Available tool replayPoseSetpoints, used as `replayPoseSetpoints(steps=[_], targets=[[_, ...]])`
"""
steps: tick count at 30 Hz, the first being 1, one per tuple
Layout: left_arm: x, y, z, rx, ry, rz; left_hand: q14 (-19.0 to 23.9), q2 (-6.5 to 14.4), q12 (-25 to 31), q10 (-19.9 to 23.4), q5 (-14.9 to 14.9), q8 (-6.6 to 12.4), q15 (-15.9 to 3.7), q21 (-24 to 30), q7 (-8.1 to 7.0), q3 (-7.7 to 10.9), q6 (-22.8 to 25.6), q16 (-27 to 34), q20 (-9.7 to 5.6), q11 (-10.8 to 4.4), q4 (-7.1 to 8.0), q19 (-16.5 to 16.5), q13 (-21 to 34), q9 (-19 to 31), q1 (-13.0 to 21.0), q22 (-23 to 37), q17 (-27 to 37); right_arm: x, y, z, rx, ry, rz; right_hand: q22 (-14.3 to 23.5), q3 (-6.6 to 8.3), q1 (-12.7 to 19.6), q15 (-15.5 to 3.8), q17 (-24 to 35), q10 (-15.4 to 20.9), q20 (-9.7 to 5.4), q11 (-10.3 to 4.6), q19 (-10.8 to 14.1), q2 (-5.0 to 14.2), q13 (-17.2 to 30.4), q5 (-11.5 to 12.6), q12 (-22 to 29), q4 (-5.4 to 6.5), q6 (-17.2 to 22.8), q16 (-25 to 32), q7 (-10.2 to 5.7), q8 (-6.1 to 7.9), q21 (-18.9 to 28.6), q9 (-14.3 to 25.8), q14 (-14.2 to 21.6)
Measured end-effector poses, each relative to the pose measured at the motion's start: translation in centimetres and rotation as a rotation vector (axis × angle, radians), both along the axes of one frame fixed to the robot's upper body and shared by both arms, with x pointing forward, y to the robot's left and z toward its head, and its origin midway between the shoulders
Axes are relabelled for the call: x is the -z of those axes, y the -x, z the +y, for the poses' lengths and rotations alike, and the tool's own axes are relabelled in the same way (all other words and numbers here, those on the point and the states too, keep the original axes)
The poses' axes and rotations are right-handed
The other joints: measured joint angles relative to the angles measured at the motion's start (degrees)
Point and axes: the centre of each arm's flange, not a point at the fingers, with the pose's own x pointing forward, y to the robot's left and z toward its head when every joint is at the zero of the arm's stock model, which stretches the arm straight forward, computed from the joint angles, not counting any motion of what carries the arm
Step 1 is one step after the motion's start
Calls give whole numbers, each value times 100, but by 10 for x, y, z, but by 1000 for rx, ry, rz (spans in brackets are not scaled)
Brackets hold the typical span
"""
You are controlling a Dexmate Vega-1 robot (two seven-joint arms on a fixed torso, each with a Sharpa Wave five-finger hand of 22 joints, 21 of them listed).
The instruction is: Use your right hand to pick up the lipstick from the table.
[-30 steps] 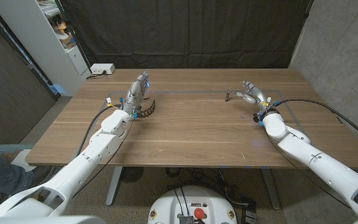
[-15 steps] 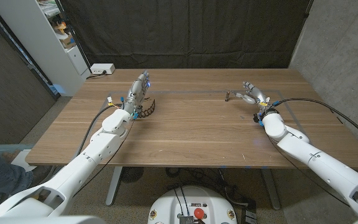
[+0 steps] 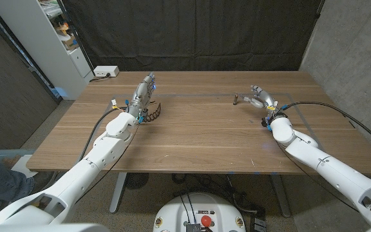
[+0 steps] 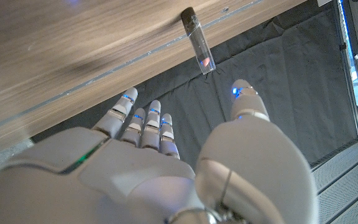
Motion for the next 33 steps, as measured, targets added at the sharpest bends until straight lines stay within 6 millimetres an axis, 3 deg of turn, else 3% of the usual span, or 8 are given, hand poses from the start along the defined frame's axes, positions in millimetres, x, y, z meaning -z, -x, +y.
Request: replayPoseSetpoints(steps=[33], targets=[[-2, -4, 6, 4, -6, 1, 0, 32, 0, 0, 0, 0, 0, 0, 0, -10, 0, 0, 0, 0, -10, 0, 0, 0, -32, -1, 0, -2, -9, 22, -11, -1, -19, 28, -30, 218, -164, 13, 245, 163, -201, 0, 69, 1, 164, 0, 19, 268, 43, -227, 64, 0, -1, 165]])
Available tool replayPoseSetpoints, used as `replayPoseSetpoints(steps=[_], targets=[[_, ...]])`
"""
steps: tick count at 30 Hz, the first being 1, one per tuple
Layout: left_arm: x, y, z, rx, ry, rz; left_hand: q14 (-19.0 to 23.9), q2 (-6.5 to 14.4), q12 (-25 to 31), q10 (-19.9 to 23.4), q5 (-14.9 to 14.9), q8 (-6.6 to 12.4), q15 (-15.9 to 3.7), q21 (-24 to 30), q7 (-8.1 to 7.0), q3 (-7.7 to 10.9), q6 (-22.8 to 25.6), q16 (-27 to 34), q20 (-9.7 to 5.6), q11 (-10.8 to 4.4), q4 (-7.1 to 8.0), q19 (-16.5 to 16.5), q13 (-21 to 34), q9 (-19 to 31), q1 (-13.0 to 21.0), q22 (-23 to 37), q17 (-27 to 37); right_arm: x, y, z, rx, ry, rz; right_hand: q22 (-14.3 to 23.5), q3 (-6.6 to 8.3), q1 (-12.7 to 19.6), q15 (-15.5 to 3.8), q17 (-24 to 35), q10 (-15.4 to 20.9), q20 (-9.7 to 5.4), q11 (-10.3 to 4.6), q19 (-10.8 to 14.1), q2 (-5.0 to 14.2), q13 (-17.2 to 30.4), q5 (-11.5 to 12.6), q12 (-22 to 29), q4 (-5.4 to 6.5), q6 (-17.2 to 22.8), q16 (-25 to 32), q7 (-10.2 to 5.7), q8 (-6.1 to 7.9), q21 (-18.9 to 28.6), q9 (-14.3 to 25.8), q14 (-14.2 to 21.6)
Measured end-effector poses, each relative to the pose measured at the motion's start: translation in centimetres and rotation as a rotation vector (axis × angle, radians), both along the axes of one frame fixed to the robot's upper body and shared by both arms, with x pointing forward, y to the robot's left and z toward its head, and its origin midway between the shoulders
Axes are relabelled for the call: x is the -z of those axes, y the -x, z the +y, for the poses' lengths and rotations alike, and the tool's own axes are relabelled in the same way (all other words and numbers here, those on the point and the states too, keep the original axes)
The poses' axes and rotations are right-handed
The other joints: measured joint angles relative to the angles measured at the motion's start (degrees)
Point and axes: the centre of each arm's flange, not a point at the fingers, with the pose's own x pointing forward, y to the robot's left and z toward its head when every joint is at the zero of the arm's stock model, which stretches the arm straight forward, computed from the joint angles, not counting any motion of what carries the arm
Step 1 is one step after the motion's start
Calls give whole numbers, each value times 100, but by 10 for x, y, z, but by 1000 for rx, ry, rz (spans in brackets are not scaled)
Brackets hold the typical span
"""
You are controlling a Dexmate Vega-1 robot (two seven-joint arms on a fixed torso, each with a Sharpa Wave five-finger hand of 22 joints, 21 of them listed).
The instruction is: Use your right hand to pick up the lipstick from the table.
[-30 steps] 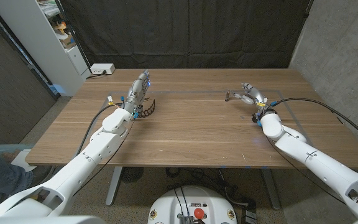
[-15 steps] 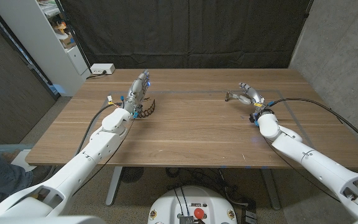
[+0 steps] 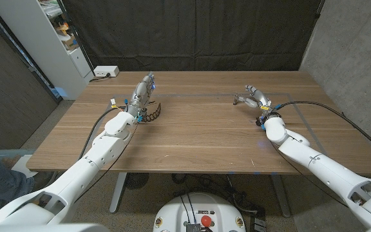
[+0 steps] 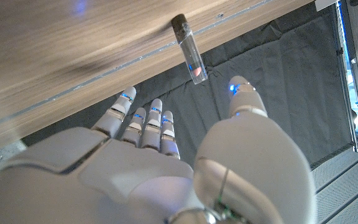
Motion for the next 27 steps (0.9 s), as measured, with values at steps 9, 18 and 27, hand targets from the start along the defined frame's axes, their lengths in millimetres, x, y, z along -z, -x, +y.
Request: replayPoseSetpoints(steps=[9, 18, 27], targets=[[0, 1, 2, -5, 2, -2, 0, 0, 0, 11, 0, 0, 0, 0, 0, -13, 0, 0, 0, -11, -13, 0, 0, 0, 0, 0, 0, 0, -5, 3, -4, 0, 2, 0, -23, 30, -9, 0, 61, 20, -1, 21, 30, 0, 21, 0, 23, 70, 0, -8, 0, 0, 8, 72], [0, 1, 2, -7, 3, 1, 0, 0, 0, 11, 0, 0, 0, 0, 0, -13, 0, 0, 0, -11, -13, 0, 0, 0, 0, 0, 0, 1, -8, 5, -5, 6, 11, -1, -23, 82, -51, -1, 172, 8, -51, 95, 38, 14, 43, 0, 24, 224, 45, -80, 43, 0, 29, 175], [0, 0, 1, -6, 1, 5, 0, 0, 0, 11, 0, 0, 0, 0, 0, -13, 0, 0, 0, -11, -13, 0, 0, 0, 0, 0, 0, 2, -11, 7, -5, 7, 14, -1, -23, 83, -58, -1, 204, 39, -82, 126, 40, 14, 63, 0, 23, 307, 45, -101, 43, 0, 28, 243]])
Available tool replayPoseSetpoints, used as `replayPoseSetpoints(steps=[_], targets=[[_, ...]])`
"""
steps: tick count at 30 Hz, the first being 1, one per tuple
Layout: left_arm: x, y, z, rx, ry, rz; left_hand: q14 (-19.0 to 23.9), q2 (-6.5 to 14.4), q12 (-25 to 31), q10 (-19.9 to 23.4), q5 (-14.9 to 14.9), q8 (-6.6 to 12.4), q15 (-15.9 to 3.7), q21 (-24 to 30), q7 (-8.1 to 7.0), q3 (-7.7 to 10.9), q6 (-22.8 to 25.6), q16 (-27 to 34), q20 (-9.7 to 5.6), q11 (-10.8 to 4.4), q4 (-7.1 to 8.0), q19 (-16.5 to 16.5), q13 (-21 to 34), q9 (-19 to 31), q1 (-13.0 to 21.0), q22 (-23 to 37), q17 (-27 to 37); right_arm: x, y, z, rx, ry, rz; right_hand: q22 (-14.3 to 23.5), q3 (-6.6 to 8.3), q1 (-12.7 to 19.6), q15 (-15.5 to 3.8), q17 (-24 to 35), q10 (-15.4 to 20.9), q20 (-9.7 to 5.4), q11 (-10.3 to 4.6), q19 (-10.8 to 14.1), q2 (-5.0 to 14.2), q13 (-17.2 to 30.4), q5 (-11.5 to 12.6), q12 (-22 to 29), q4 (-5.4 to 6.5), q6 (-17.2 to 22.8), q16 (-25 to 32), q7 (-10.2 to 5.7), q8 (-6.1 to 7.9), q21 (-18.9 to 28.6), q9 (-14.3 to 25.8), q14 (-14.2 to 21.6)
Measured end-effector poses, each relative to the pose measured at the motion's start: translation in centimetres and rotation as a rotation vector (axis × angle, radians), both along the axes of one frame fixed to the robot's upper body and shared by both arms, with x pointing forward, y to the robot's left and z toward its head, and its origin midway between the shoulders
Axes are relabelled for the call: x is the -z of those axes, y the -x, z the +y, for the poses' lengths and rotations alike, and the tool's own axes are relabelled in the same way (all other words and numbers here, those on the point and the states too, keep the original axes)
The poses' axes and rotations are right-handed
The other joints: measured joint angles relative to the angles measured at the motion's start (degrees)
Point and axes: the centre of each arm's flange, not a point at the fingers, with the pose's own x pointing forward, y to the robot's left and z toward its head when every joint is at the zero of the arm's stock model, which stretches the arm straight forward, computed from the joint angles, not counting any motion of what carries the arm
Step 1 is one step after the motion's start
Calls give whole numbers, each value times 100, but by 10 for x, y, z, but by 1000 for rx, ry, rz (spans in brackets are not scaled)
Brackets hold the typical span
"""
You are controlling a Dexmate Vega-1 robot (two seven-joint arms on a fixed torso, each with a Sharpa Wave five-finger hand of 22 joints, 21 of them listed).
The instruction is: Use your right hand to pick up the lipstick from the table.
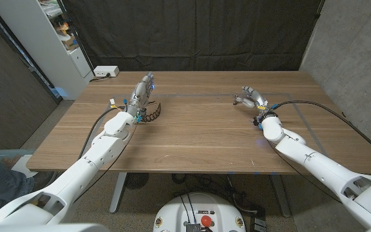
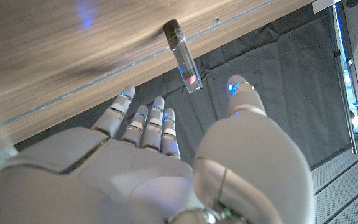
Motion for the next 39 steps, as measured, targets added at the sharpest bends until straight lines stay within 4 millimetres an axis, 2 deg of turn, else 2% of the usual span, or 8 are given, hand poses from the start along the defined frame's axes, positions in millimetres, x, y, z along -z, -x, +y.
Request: replayPoseSetpoints(steps=[32, 39], targets=[[-6, -2, -1, 1, -15, -1, 0, 0, 0, 0, 0, 0, 0, 0, 0, -18, 0, 0, 0, 0, -18, 0, 0, 0, 0, 0, 0, 2, -5, 4, 10, -6, -14, -1, -23, 136, -72, -1, 225, -52, -164, 91, 58, -1, 65, 0, 23, 213, 32, -153, 43, 0, -1, 216], [-5, 0, 1, -2, -15, -1, 0, 0, 0, 0, 0, 0, 0, 0, 0, -18, 0, 0, 0, 0, -18, 0, 0, 0, 0, 0, 0, 5, -6, 5, 16, -4, -15, -1, -41, 203, -81, -1, 410, -73, -349, 154, 52, -1, 87, 0, 41, 392, 53, -285, 66, 44, -1, 335]])
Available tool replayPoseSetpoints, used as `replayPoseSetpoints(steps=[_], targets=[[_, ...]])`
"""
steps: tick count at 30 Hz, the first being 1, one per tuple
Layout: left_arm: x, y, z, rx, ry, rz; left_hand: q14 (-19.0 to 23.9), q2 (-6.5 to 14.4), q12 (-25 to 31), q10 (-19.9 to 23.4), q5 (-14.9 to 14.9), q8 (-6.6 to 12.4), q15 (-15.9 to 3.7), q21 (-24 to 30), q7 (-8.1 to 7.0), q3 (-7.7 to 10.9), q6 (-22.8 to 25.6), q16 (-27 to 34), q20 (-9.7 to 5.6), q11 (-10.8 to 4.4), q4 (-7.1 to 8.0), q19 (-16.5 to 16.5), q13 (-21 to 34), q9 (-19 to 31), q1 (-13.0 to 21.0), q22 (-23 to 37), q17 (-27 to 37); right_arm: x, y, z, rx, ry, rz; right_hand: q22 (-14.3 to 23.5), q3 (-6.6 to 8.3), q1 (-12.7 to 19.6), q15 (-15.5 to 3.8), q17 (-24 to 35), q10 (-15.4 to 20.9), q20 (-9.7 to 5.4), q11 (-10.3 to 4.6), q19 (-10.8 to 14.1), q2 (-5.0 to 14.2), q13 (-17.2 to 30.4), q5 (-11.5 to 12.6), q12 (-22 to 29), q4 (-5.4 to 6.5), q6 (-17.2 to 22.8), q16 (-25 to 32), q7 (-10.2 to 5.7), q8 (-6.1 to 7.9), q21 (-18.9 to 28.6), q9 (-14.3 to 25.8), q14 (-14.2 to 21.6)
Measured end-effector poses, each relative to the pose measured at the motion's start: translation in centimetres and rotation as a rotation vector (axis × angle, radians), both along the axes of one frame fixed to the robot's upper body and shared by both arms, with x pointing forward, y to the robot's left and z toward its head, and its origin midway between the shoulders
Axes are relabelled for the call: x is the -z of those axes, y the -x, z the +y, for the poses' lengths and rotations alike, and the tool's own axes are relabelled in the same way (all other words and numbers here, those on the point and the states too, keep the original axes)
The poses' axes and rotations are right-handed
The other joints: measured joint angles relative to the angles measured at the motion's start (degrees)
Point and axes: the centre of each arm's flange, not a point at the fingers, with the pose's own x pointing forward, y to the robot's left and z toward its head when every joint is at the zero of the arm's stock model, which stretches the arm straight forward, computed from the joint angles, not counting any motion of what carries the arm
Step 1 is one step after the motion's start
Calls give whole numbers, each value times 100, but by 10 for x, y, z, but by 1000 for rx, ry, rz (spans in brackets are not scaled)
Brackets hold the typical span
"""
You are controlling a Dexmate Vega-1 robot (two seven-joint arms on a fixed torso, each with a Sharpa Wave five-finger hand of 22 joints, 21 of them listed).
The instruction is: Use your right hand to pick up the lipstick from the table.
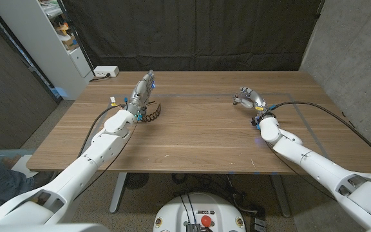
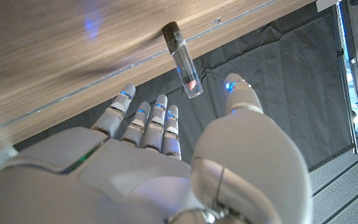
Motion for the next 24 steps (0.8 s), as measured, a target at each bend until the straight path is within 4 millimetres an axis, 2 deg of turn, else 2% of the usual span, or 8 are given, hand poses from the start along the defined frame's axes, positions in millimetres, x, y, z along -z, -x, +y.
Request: replayPoseSetpoints(steps=[14, 16, 20, 24], targets=[[2, 2, 5, -8, 3, 4, 0, 0, 0, 0, 0, 0, 0, 0, 0, 1, 0, 0, 0, 0, 1, 0, 0, 0, 0, 0, 0, 4, -5, 4, 11, 1, 7, 0, -23, 52, -2, 0, 132, 10, -132, 52, 52, 0, 0, 0, 23, 192, 43, -95, 40, 0, 0, 201], [2, 1, 5, -9, 3, 5, 0, 31, 0, 0, 0, 0, 0, 0, 0, 1, 0, 0, 0, 0, 1, 0, 0, 0, -31, 0, 0, 4, -6, 4, 14, 0, 9, 0, -23, 52, -1, 0, 183, -30, -183, 92, 52, 0, 0, 0, 23, 246, 47, -149, 61, 0, -1, 239], [2, 1, 6, -9, 3, 6, 0, 30, 0, 0, 0, 0, 0, 0, -23, -15, 23, 0, 0, 0, -15, 0, 0, 0, -30, 0, 0, 5, -8, 4, 18, -2, 10, 0, -23, 89, -7, 29, 309, -11, -309, 155, 90, 26, 0, 0, 23, 396, 85, -238, 85, 0, -1, 378], [2, 0, 7, -10, 1, 8, 0, 30, 0, 0, 0, 0, 0, 0, -32, -15, 32, 0, 0, 0, -15, 0, 0, 0, -30, 0, 0, 5, -10, 4, 22, -5, 9, 0, -46, 120, -3, 26, 472, -19, -347, 225, 120, 16, 0, 45, 46, 528, 107, -309, 85, 0, -1, 487]])
